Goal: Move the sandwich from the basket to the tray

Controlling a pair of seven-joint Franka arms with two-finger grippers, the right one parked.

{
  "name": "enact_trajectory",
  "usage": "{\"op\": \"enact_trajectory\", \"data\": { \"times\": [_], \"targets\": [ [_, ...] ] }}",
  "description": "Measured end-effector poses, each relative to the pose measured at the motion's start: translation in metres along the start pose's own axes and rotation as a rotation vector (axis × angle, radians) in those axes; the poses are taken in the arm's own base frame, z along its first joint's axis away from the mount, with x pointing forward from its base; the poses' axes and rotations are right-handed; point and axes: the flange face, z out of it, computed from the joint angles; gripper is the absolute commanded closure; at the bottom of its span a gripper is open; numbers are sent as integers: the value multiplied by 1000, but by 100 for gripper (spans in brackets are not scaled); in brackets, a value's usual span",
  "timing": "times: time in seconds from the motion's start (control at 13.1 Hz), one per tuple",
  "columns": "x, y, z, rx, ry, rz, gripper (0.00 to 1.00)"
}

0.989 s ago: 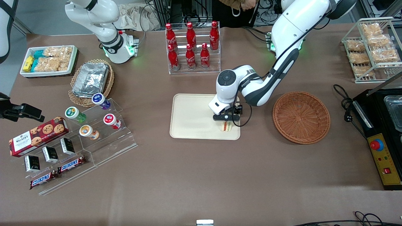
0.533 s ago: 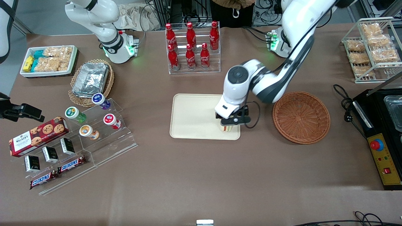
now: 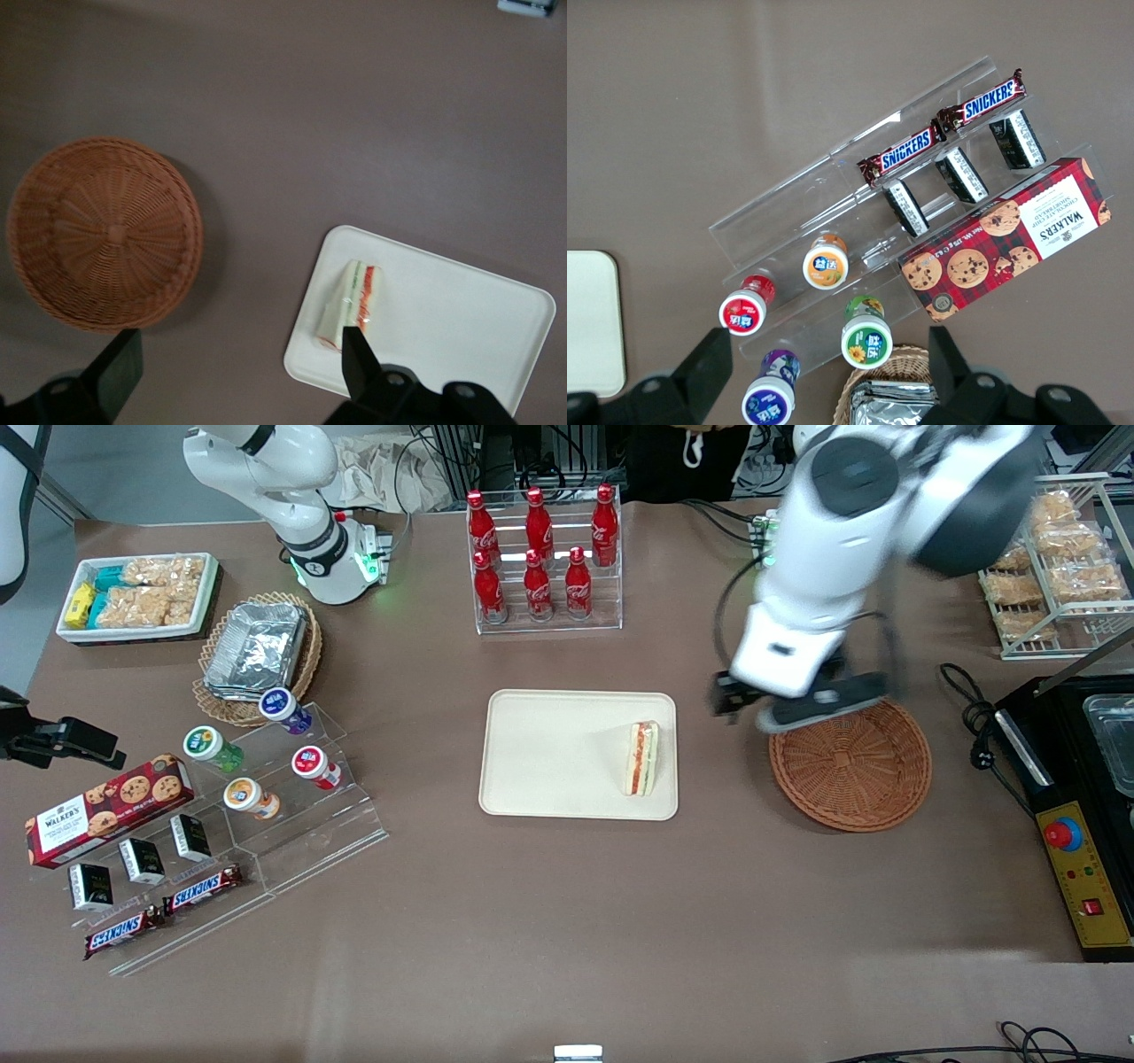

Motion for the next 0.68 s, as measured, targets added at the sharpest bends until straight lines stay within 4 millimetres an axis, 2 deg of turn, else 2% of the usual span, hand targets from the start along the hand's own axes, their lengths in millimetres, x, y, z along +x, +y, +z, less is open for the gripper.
{"op": "enact_trajectory", "data": {
  "times": [0.15, 0.3, 0.46, 0.53, 0.61, 0.68],
  "targets": [
    [26, -59, -19, -7, -34, 73, 0],
    [50, -136, -34, -31, -75, 171, 0],
    [63, -204, -46, -46, -95, 265, 0],
    [66, -226, -53, -50, -101, 313, 0],
    [68, -237, -58, -52, -101, 346, 0],
    [69, -239, -58, -46, -101, 355, 0]
  ]
}}
